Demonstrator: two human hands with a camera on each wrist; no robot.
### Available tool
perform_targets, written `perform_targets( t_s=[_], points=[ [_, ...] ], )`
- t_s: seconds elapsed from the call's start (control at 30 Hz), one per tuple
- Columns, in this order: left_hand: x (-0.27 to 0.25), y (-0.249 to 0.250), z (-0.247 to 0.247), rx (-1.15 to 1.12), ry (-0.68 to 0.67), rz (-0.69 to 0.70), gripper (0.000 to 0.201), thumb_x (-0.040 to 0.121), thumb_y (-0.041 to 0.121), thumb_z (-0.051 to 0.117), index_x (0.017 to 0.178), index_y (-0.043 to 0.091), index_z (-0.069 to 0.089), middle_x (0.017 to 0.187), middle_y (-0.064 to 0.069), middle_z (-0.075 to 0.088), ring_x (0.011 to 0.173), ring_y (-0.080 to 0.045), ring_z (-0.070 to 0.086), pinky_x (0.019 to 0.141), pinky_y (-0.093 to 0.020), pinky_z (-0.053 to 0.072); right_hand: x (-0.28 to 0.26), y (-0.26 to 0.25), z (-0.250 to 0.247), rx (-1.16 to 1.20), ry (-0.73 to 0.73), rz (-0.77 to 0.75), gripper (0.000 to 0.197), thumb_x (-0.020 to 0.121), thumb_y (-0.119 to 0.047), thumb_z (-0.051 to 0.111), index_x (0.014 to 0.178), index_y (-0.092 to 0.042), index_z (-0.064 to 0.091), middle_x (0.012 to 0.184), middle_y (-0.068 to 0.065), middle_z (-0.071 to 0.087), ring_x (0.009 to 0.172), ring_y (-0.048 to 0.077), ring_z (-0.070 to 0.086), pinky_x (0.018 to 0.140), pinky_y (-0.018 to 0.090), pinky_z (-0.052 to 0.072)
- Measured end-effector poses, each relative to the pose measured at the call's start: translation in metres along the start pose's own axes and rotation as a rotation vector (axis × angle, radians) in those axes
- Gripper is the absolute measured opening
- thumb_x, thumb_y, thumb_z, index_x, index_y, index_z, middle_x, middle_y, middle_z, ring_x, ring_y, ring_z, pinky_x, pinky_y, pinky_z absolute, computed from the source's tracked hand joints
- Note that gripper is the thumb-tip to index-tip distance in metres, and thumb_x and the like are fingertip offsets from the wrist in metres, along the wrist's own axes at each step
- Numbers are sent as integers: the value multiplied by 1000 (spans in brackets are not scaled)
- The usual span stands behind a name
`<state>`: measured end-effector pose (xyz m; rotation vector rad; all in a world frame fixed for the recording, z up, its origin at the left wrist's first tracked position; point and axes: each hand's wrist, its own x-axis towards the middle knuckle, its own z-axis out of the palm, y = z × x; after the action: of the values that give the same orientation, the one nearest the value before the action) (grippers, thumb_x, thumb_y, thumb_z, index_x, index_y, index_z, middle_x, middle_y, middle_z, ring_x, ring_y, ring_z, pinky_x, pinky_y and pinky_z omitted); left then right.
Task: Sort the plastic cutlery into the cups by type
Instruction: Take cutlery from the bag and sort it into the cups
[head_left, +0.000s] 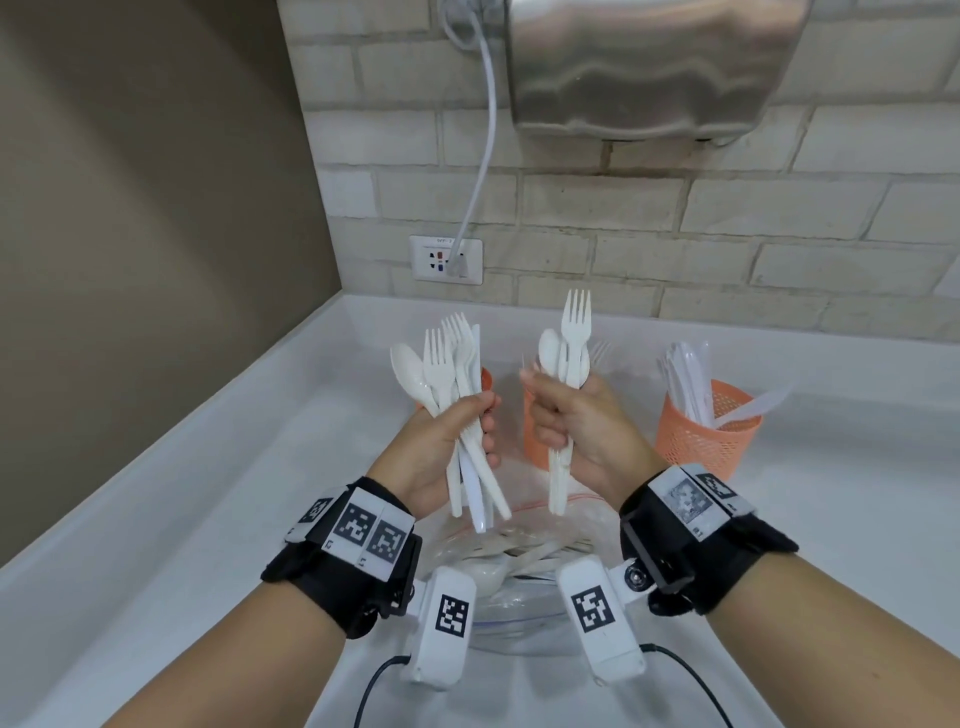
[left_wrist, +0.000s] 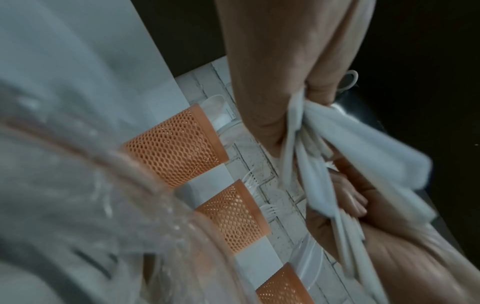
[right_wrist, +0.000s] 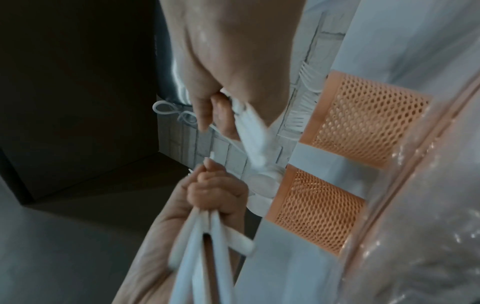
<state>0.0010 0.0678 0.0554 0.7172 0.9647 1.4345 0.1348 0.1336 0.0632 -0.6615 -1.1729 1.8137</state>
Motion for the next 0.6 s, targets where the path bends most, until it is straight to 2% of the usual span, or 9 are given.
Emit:
perform_targets(
  t_s=[0.07,0.13,0.23,0.3,0.4,0.47,0.53,0.6],
  points=[
    [-1,0,0,40,-29,1,10,89,14,55,81,12,50,53,1,48,40,-9,45,41,-20,41,-1,0,2,-97,-8,37,14,86,-6,61,78,-14,54,43,-7,33,31,4,26,32,17,19],
    [-3,1,2,54,-54,-41,13,92,10,48,79,10,49,53,-1,48,40,-11,45,41,-21,41,-2,1,6,-195,-22,59,17,85,-14,65,69,-14,56,43,-5,36,33,6,27,33,19,19],
    [-4,1,5,125,-122,-132,28,91,10,34,78,1,57,54,-6,57,47,-14,55,48,-24,49,-3,1,10,-356,-62,90,19,82,-27,68,71,-13,61,47,1,45,37,9,36,35,19,24],
    [-5,2,5,152,-150,-156,34,90,9,31,81,-5,61,58,-10,64,53,-16,62,54,-25,54,-4,2,10,-391,-44,102,19,85,-23,66,70,-13,60,42,-2,45,35,9,41,35,18,27],
    [-6,1,7,124,-170,-152,33,91,5,33,95,-6,64,79,-16,72,71,-23,71,64,-31,59,-6,-1,8,-332,8,86,16,87,-13,62,71,-10,62,41,-6,54,34,6,48,34,16,35],
    [-6,0,7,92,-158,-138,31,91,2,35,100,-3,64,92,-19,72,82,-27,72,71,-35,60,-8,-6,8,-294,49,61,16,88,-8,60,72,-6,61,43,-5,59,34,6,52,34,15,39],
    [-3,-3,7,46,-120,-120,26,92,0,36,97,0,61,93,-19,70,83,-28,71,75,-38,59,-7,-9,6,-304,112,14,20,90,-7,56,70,-6,55,39,-4,53,31,5,48,33,15,37],
    [-1,-5,7,17,-55,-88,20,93,-1,37,89,3,56,86,-17,69,78,-26,71,77,-40,58,-5,-13,4,-351,136,-25,17,90,-9,57,74,-6,51,45,2,43,32,6,39,33,17,33]
  ],
)
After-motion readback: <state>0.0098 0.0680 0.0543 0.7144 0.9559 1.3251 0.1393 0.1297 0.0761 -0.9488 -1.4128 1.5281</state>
